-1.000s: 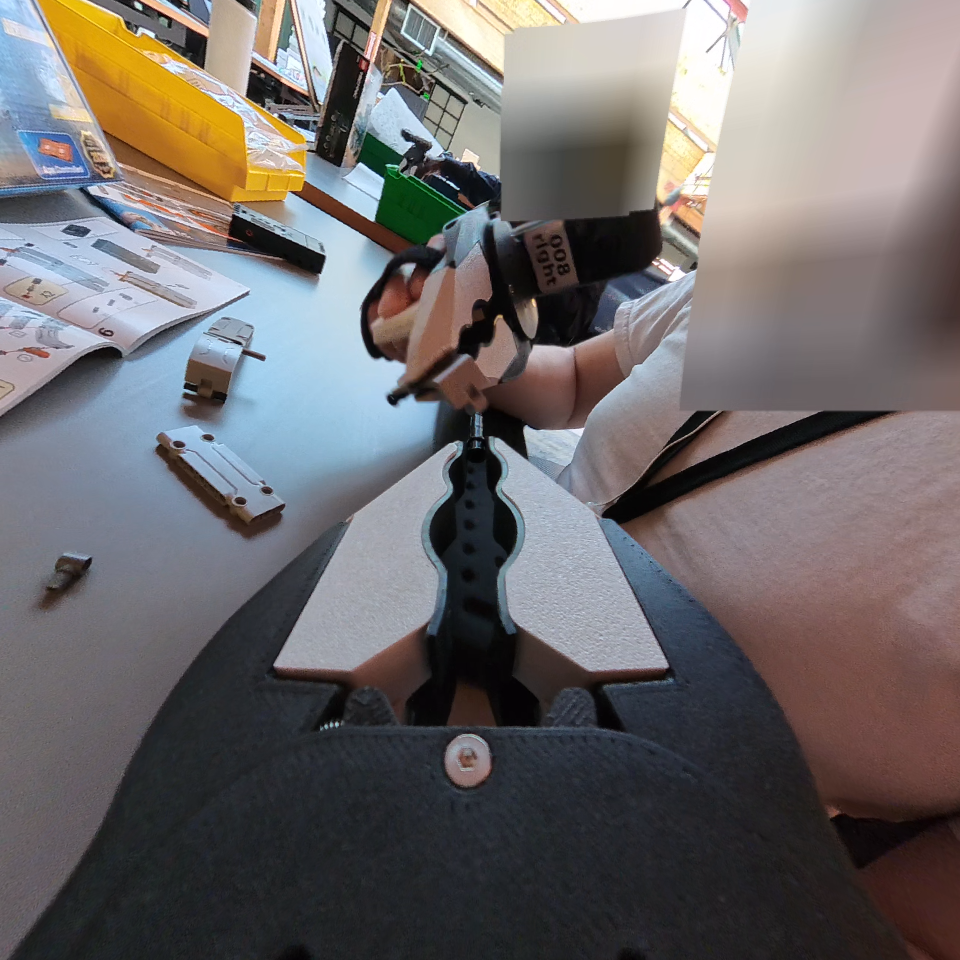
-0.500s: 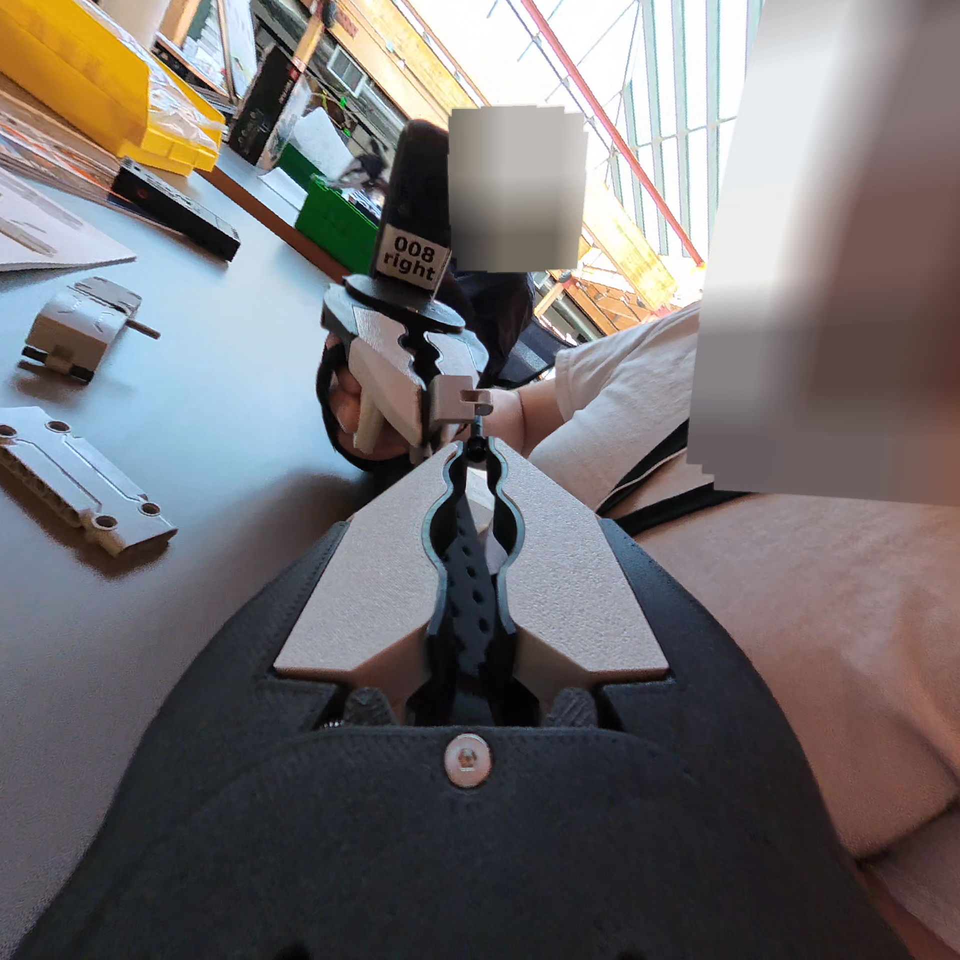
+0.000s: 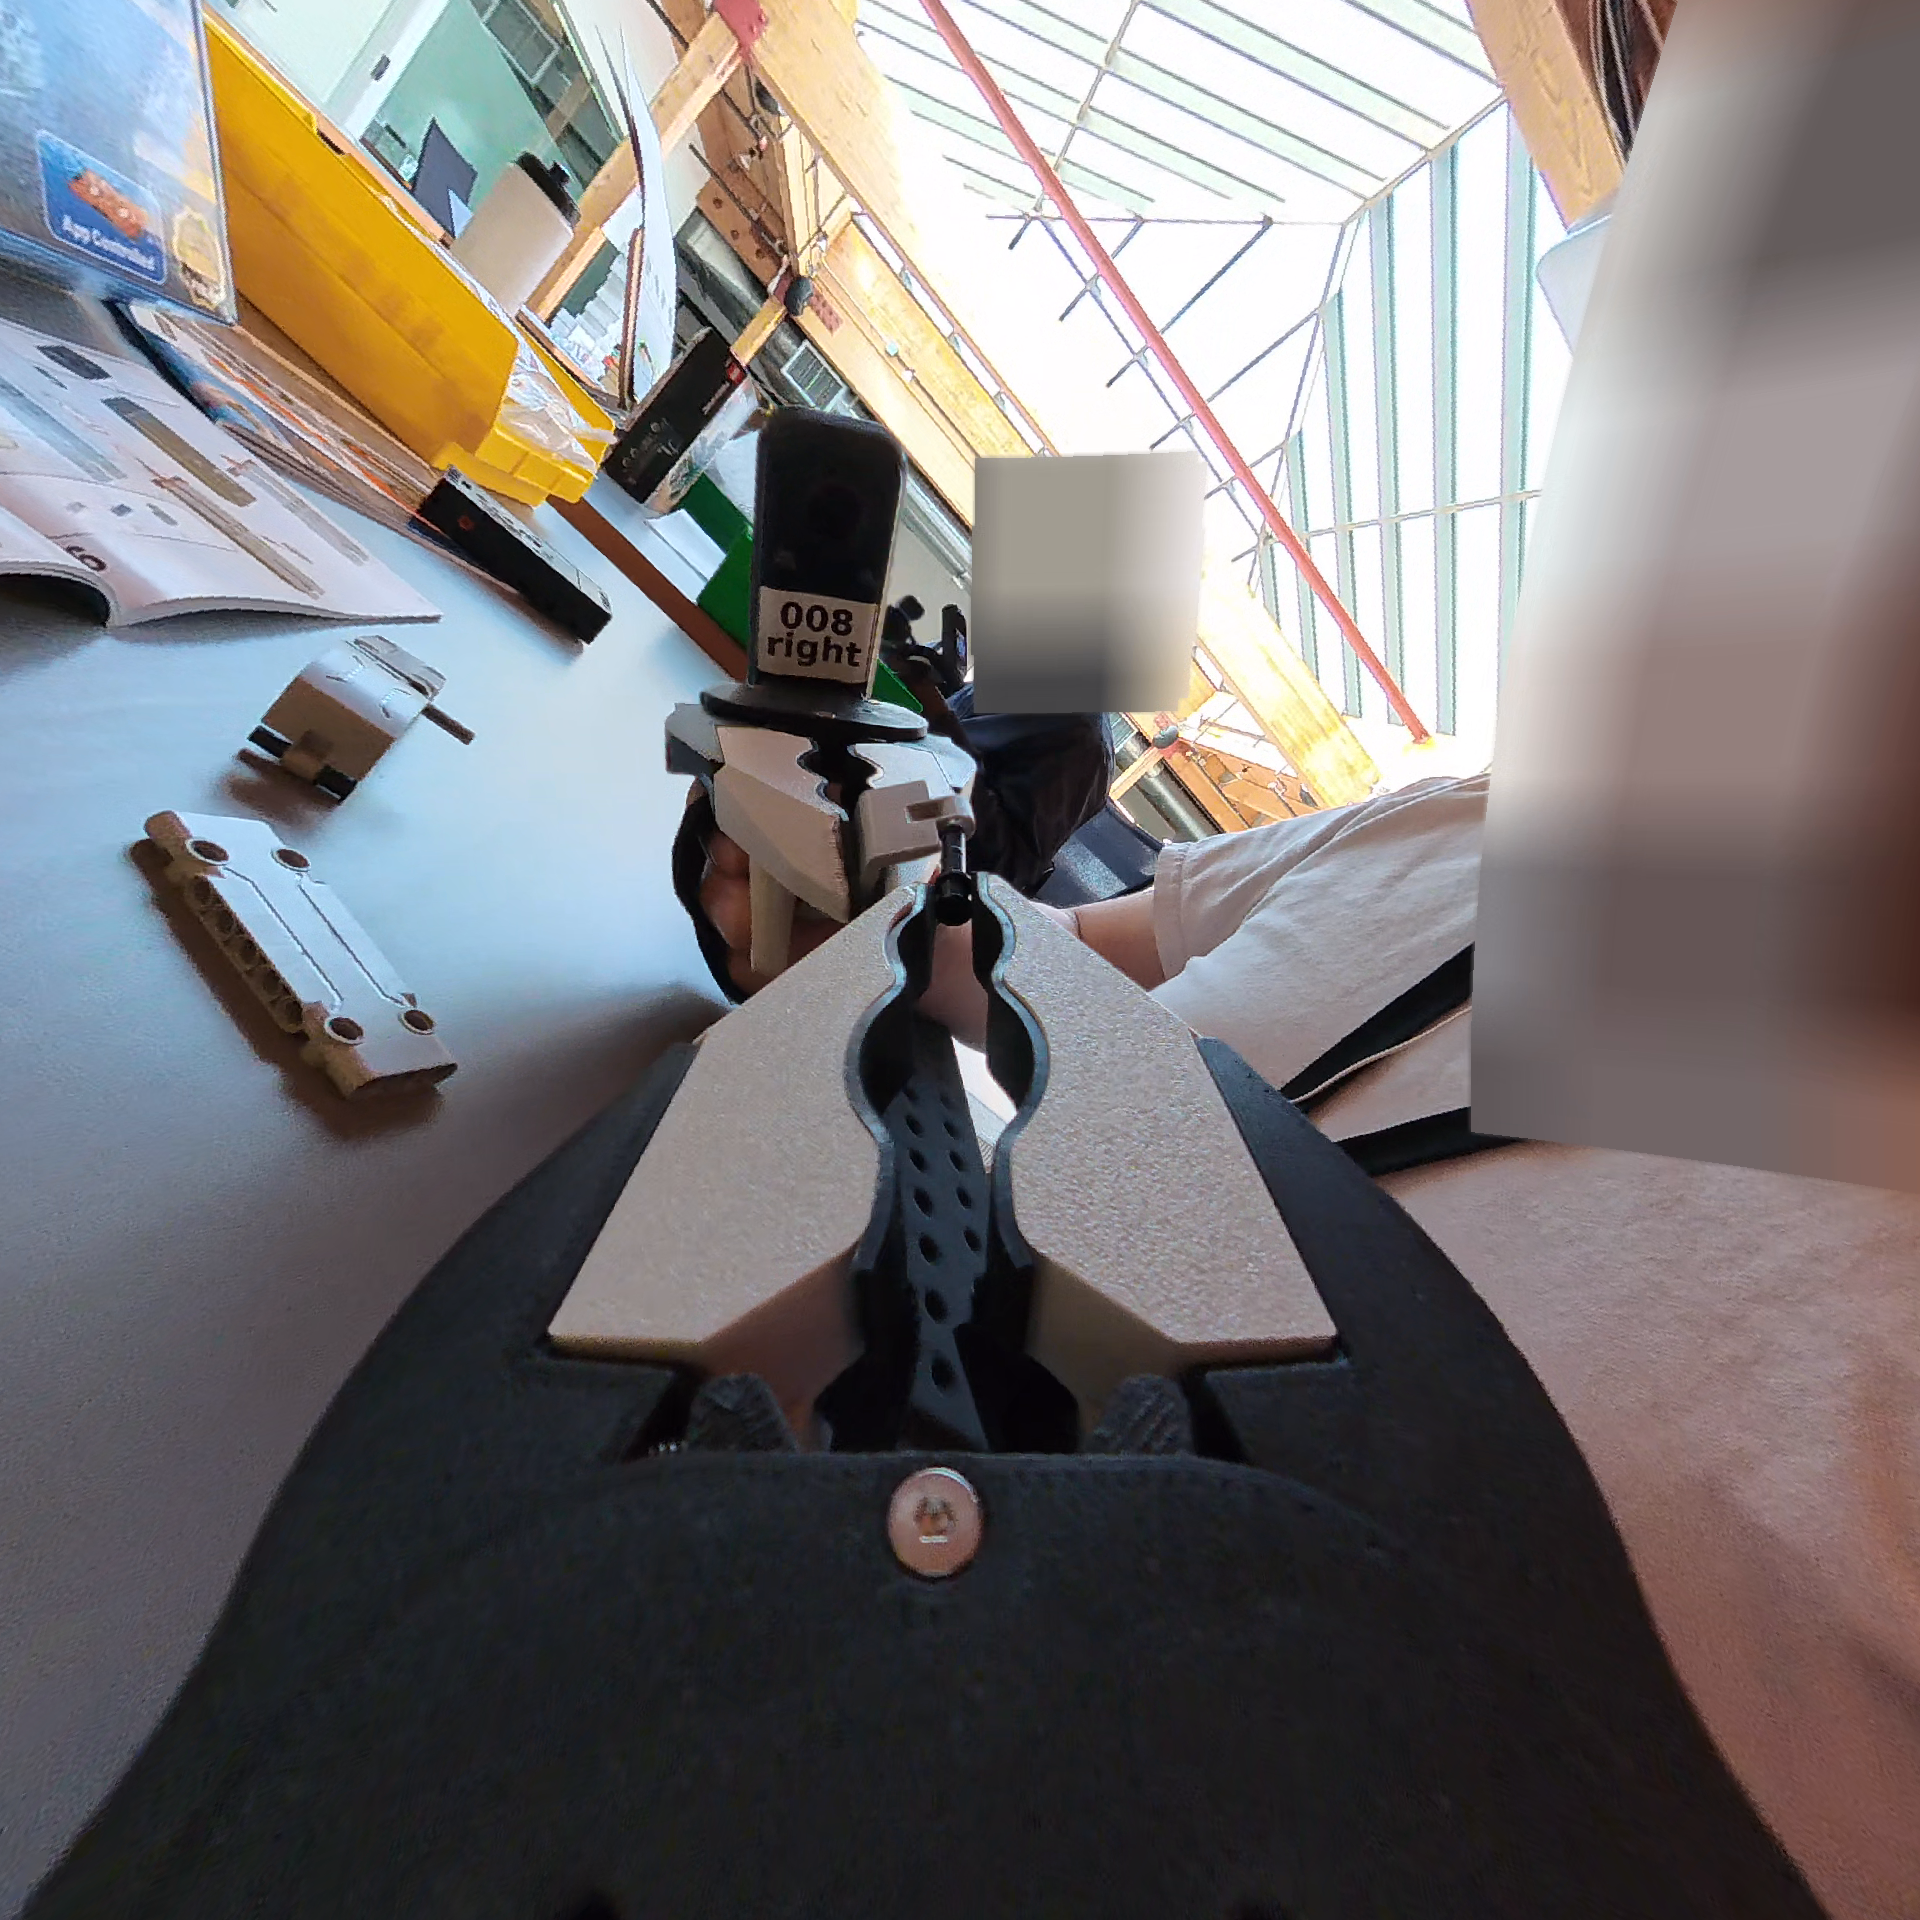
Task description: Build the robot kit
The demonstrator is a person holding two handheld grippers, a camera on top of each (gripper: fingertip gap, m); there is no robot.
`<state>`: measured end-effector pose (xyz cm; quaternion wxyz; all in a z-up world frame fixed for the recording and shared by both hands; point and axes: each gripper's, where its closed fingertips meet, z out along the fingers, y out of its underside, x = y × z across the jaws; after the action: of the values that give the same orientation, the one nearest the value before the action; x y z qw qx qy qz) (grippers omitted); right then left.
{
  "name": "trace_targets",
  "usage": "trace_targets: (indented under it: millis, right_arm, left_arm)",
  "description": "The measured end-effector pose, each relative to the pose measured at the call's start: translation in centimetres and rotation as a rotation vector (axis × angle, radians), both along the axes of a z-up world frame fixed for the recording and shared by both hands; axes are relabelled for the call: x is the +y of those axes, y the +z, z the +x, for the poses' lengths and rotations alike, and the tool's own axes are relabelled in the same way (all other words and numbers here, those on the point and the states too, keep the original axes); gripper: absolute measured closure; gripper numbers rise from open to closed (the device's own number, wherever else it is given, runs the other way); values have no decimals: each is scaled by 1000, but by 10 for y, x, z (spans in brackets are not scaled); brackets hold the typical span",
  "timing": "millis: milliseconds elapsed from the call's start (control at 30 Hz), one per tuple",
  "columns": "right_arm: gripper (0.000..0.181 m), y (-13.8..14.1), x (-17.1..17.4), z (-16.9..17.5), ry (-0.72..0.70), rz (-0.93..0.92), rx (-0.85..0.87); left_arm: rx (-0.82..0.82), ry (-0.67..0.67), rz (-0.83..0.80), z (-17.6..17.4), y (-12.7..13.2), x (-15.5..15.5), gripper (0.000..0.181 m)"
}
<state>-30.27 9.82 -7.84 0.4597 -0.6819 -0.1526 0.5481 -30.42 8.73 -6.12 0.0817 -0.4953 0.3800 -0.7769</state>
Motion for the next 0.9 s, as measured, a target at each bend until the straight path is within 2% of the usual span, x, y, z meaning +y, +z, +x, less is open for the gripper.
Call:
trace_targets:
  millis: [267,600,900]
  right_arm:
    - [180,-9,4,1,-9,-58,-19]
    - [180,-10,4,1,32,-110,37]
    - [180,-20,5,-1,22,-132,-52]
  left_arm:
    - [47,40,4,2,-7,4,178]
    - [45,54,-30,3,-9,7,177]
    - [78,53,-7,1,-14,6,178]
